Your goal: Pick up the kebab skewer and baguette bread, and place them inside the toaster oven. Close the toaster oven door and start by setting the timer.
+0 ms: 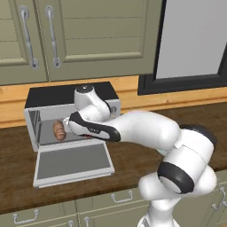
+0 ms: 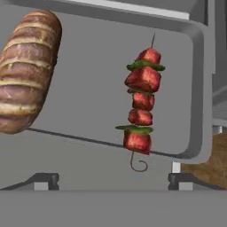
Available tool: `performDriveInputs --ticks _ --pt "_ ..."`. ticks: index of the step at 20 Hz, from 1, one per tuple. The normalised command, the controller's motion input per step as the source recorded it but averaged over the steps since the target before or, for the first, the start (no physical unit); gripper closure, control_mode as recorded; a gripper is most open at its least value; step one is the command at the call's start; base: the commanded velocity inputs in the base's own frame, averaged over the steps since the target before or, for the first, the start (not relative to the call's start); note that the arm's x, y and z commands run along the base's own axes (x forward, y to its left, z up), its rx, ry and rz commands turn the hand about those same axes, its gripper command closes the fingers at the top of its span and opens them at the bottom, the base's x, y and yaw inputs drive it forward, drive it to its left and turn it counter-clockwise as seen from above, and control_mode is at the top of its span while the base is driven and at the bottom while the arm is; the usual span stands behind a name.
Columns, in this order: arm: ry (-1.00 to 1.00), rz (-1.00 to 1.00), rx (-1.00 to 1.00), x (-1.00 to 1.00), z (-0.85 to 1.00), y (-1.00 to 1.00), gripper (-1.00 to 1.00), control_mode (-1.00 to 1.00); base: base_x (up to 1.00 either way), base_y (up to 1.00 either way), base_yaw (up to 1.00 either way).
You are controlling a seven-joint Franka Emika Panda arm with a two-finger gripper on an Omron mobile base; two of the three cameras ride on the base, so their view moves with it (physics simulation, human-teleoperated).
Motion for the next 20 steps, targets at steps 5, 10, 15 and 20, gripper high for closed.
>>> performDriveInputs --ticks 5,10,15,20 --pt "0.07 -0.2 0.08 -0.76 -0.07 0.0 -1.0 -1.0 0.0 0.0 0.0" --pt "0.07 -0.11 0.08 -0.05 -0.1 -0.07 -1.0 -1.0 0.0 0.0 0.0" --pt "0.05 -0.17 0.07 -0.06 -0.37 0.04 -1.0 -1.0 0.0 0.0 0.0" --pt "0.04 -0.15 0.0 -0.01 -0.44 0.08 -1.0 -1.0 0.0 0.0 0.0"
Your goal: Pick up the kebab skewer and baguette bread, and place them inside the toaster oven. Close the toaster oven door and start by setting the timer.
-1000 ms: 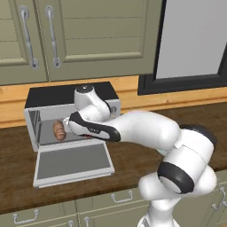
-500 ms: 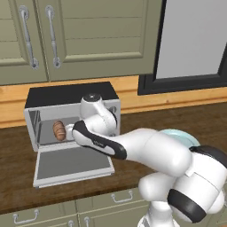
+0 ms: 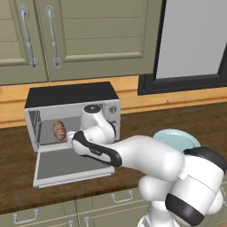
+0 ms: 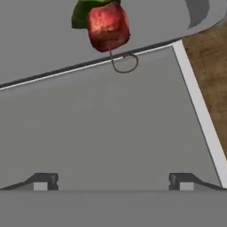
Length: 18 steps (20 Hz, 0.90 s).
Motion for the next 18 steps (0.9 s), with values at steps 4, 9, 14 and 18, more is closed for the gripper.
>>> performDriveInputs --ticks 4,9,14,18 --pt "0.0 -0.01 0.0 0.09 -0.38 0.0 -1.0 -1.0 0.0 0.0 0.0" --pt "0.0 0.0 0.0 0.1 -0.14 0.0 -1.0 -1.0 0.0 0.0 0.0" --pt "0.0 -0.03 0.0 0.23 -0.07 0.0 -1.0 -1.0 0.0 0.0 0.0" --pt "0.0 -0.08 0.0 0.31 0.0 0.0 -1.0 -1.0 0.0 0.0 0.0"
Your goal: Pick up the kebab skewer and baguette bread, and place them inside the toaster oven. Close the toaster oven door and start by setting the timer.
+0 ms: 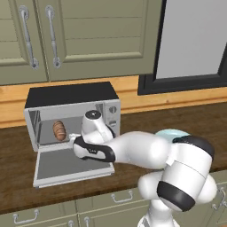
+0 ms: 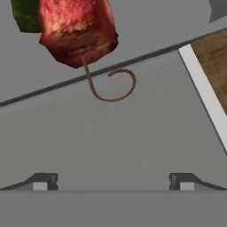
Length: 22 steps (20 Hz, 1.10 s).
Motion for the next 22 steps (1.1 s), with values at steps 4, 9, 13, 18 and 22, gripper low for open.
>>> performDriveInputs --ticks 4,9,13,18,22 --pt "0.0 -0.09 0.0 0.37 0.0 0.0 -1.0 -1.0 0.0 0.0 0.0" --pt "0.0 -0.08 0.0 0.34 -0.02 0.0 -1.0 -1.0 0.0 0.0 0.0" --pt "0.0 -0.09 0.0 0.25 -0.01 0.0 -1.0 -1.0 0.0 0.0 0.0" --pt "0.0 -0.12 0.0 0.34 -0.01 0.01 -1.0 -1.0 0.0 0.0 0.0" --pt "0.0 -0.13 0.0 0.39 0.0 0.0 -1.0 -1.0 0.0 0.0 0.0"
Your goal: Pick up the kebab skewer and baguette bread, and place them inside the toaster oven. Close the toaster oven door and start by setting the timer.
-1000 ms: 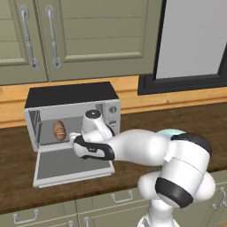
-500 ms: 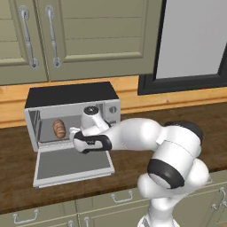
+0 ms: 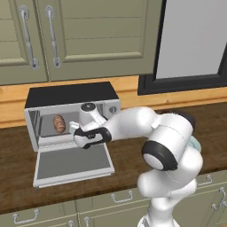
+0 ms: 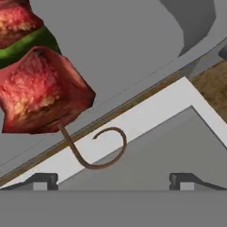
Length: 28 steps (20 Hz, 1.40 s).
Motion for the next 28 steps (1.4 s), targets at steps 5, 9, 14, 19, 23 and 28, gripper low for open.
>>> performDriveInputs --ticks 5,9,14,19,23,28 --pt "0.0 -0.13 0.0 0.34 -0.03 0.0 -1.0 -1.0 0.0 0.0 0.0" --pt "0.0 -0.14 0.0 0.31 -0.03 0.0 -1.0 -1.0 0.0 0.0 0.0" --pt "0.0 -0.09 0.0 0.21 0.0 0.0 -1.0 -1.0 0.0 0.0 0.0" --pt "0.0 -0.02 0.0 0.0 0.0 0.0 -1.0 -1.0 0.0 0.0 0.0" --pt "0.0 0.0 0.0 -0.6 0.0 0.0 -1.0 -1.0 0.0 0.0 0.0" --pt "0.0 0.02 0.0 -0.94 0.0 0.0 -1.0 -1.0 0.0 0.0 0.0"
